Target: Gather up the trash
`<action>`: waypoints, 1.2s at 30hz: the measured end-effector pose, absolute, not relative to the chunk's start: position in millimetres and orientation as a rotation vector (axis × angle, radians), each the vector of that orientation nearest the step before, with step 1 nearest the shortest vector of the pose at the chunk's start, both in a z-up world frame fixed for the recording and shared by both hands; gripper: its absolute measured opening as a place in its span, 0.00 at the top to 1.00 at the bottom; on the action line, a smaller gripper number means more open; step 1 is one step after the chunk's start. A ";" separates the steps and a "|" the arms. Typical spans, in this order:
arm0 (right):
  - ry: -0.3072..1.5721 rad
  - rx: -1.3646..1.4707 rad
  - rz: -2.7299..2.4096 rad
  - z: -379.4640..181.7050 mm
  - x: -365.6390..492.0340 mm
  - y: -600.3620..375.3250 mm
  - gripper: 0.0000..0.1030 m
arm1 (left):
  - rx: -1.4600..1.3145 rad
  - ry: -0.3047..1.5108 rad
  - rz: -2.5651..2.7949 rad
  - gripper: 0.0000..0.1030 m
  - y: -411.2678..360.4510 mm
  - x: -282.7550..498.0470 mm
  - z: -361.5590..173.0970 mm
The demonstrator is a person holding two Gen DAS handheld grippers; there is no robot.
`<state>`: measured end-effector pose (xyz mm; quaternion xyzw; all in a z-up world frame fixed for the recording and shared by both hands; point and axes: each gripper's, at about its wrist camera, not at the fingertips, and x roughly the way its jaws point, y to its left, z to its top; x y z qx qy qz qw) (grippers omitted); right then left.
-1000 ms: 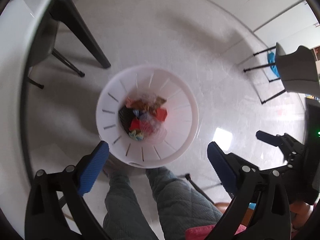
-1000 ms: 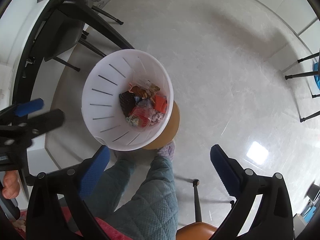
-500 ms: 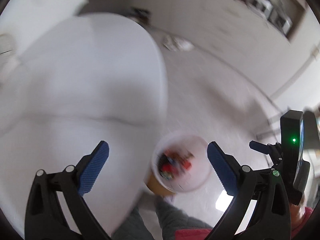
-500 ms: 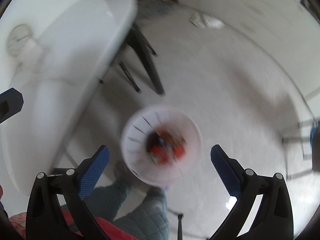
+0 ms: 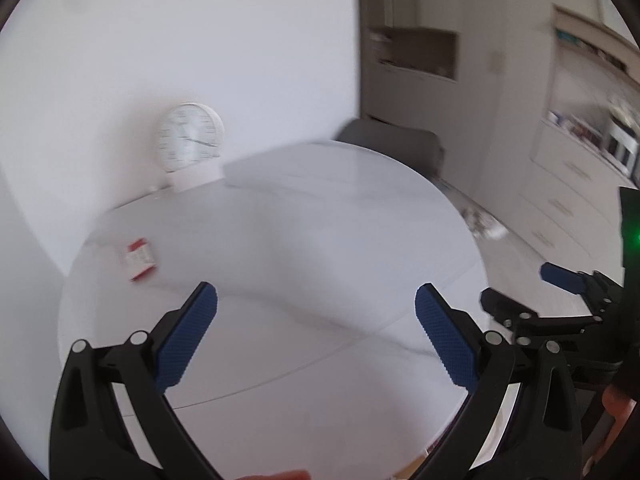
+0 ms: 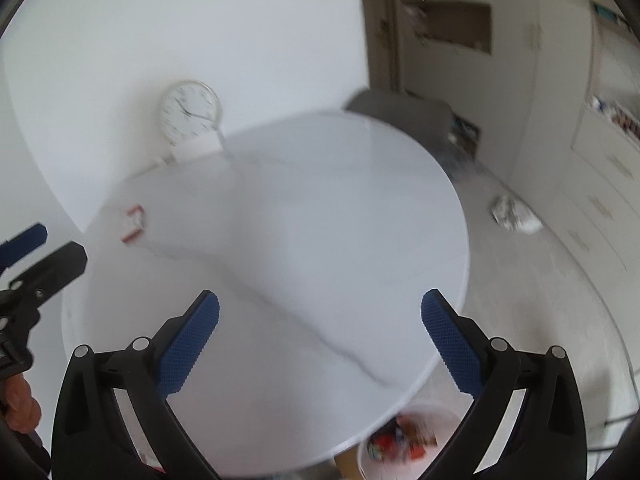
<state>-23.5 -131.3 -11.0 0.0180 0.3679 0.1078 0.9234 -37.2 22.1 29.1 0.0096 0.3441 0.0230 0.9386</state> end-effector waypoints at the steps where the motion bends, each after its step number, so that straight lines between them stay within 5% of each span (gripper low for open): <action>1: 0.744 0.027 0.226 -5.1 -21.3 -124.8 0.03 | 0.007 0.698 0.056 0.08 28.5 -37.9 30.7; 36: 0.807 -0.049 0.254 -7.0 -1.0 -58.5 0.03 | -0.077 0.791 0.052 0.08 78.0 -20.1 8.5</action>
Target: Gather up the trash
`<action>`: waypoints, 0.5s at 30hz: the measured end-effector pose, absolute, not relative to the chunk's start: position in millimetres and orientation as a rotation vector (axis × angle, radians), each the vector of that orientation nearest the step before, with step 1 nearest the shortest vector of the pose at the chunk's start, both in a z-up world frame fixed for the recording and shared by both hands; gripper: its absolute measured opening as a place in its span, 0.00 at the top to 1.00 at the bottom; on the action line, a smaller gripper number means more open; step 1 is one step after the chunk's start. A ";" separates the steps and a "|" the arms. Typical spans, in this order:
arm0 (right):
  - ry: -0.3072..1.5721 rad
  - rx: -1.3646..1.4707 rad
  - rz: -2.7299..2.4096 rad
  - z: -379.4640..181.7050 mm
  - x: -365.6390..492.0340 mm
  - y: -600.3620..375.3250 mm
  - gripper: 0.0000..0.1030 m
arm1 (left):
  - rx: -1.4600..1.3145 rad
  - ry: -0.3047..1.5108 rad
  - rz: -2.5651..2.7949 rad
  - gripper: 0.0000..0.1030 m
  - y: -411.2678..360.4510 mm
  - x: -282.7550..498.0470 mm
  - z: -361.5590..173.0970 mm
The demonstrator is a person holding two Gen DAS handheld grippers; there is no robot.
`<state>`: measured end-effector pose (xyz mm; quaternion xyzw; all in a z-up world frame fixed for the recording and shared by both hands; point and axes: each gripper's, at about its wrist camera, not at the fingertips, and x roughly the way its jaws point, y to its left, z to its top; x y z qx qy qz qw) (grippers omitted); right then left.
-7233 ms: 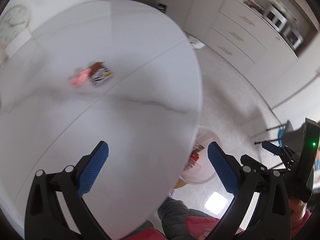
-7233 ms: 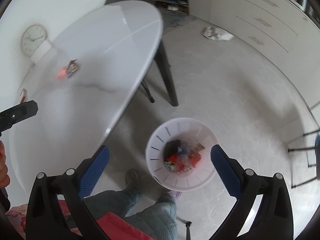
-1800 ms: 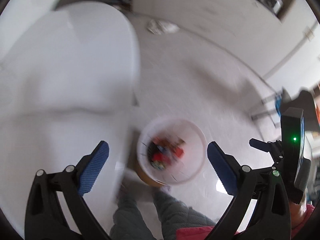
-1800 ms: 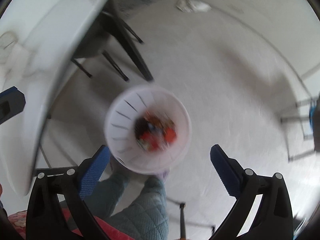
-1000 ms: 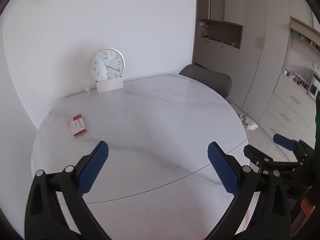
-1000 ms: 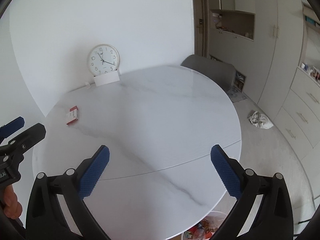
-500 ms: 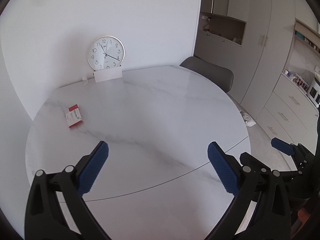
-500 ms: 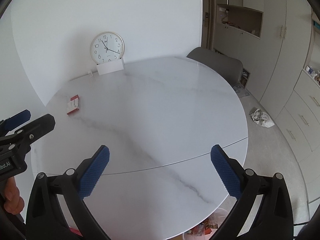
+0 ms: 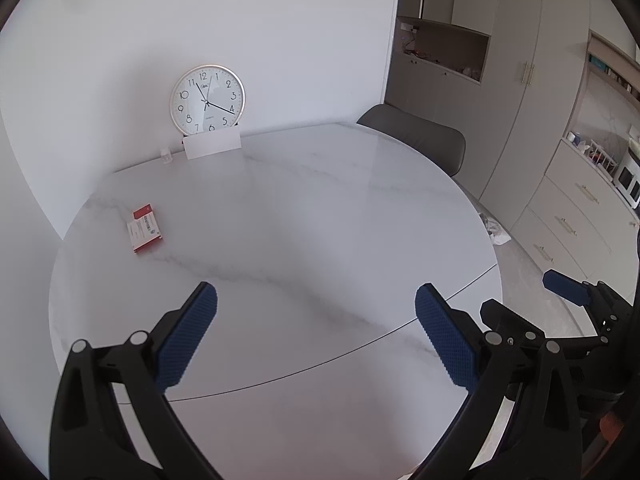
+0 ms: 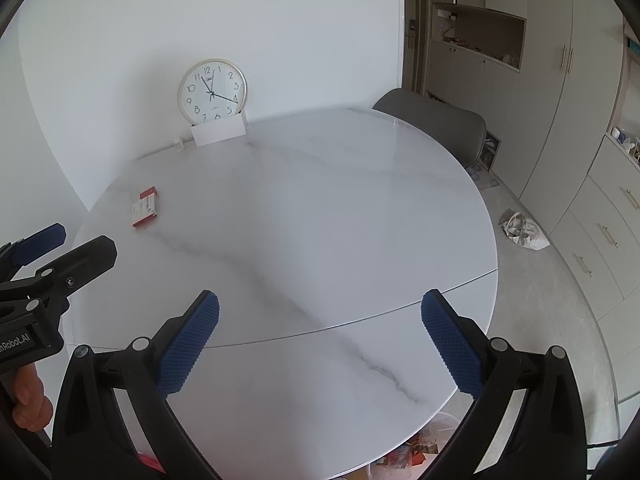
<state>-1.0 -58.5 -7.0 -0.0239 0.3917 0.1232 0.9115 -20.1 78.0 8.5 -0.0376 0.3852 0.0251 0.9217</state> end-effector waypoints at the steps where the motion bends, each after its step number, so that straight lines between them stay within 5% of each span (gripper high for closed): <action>1: 0.807 -0.048 0.254 -7.6 -1.4 -58.5 0.03 | -0.077 0.792 0.051 0.08 78.2 -19.5 8.3; 15: 0.812 -0.044 0.245 -10.1 -4.0 -59.8 0.03 | -0.075 0.797 0.043 0.08 78.6 -17.1 5.9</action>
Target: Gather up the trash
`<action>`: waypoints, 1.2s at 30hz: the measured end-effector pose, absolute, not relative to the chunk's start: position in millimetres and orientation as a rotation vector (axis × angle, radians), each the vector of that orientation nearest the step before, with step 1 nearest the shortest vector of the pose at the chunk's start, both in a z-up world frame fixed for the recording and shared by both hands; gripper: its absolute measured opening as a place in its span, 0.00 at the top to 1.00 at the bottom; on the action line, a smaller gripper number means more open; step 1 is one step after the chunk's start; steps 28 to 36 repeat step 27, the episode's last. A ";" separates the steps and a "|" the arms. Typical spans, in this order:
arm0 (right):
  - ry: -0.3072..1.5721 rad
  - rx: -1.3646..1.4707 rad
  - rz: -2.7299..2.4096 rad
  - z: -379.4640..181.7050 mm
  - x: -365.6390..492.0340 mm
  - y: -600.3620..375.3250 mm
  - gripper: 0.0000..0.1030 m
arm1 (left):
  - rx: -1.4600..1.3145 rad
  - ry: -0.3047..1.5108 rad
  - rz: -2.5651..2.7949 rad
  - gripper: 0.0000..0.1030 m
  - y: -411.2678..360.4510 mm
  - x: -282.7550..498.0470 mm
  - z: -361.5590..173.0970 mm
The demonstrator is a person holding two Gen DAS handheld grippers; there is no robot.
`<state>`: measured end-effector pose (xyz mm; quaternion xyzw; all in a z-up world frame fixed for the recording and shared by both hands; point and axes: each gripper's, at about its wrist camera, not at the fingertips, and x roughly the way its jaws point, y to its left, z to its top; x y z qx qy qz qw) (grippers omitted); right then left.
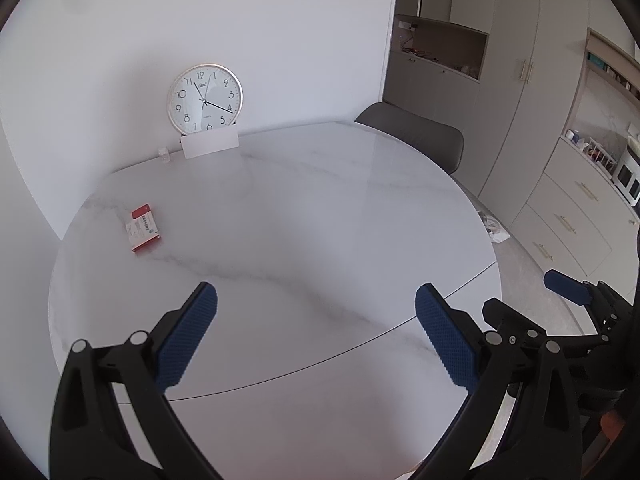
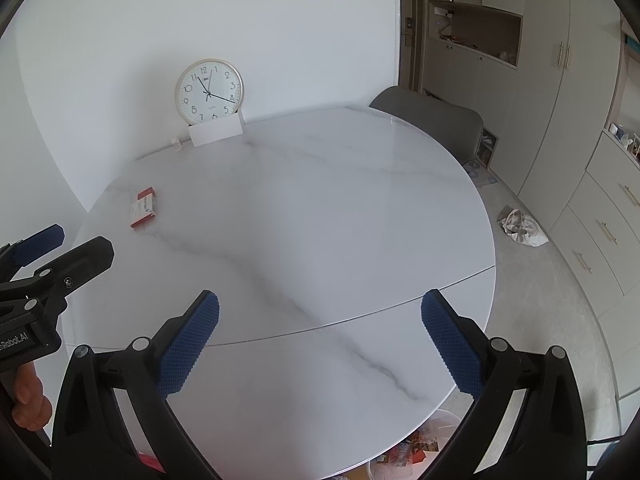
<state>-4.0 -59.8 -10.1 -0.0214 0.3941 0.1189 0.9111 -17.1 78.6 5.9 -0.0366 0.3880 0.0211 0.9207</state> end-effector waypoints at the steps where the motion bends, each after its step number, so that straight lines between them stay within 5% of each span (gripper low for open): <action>1: 0.814 -0.043 0.244 -10.4 -4.0 -60.1 0.03 | -0.075 0.800 0.040 0.08 78.4 -16.7 5.1; 36: 0.841 -0.030 0.217 -21.2 -0.2 -66.2 0.03 | -0.096 0.894 0.043 0.08 74.6 -3.6 -22.6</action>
